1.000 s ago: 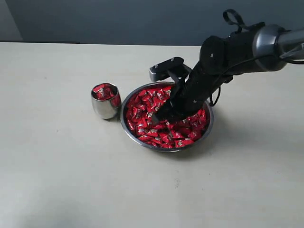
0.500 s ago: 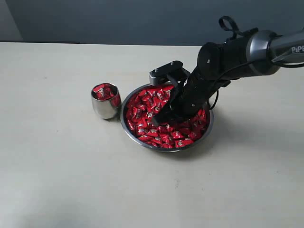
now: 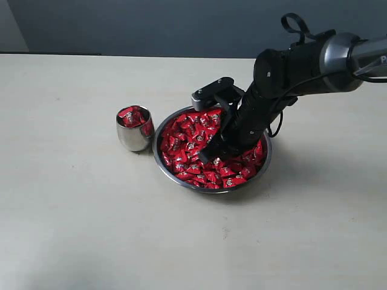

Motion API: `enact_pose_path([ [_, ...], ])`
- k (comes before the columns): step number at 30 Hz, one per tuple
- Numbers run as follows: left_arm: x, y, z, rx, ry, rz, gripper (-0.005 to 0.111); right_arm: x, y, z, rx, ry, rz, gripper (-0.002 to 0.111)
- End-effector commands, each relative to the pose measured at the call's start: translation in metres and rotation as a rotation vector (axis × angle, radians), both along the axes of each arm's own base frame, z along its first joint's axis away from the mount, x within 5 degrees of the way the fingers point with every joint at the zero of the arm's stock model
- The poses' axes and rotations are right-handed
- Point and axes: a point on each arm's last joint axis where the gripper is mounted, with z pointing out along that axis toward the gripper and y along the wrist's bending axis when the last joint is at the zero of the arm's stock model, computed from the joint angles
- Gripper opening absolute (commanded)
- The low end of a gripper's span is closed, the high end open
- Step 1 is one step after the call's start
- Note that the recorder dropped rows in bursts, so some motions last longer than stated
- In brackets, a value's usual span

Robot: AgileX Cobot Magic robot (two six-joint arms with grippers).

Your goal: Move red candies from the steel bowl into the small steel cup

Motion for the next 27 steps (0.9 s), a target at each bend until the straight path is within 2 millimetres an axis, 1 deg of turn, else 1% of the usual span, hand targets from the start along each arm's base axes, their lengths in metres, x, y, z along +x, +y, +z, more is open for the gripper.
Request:
enact_pose_path([
  [1, 0.000, 0.000, 0.003, 0.003, -0.018, -0.005, 0.000, 0.003, -0.002, 0.005, 0.004, -0.020, -0.003, -0.001],
  [8, 0.000, 0.000, 0.003, 0.003, -0.018, -0.005, 0.000, 0.003, -0.002, 0.008, 0.011, -0.030, -0.006, -0.001],
  [14, 0.000, 0.000, 0.003, 0.003, -0.018, -0.005, 0.000, 0.000, -0.003, 0.030, 0.043, -0.067, -0.012, -0.001],
  [19, 0.000, 0.000, 0.003, 0.003, -0.018, -0.005, 0.000, -0.002, -0.006, 0.041, 0.046, -0.078, -0.009, -0.001],
  [24, 0.000, 0.000, 0.003, 0.003, -0.018, -0.005, 0.000, -0.003, -0.006, 0.042, 0.048, -0.073, -0.011, -0.001],
  [27, 0.000, 0.000, 0.003, 0.003, -0.018, -0.005, 0.000, -0.001, -0.004, 0.045, 0.082, -0.091, -0.032, -0.001],
])
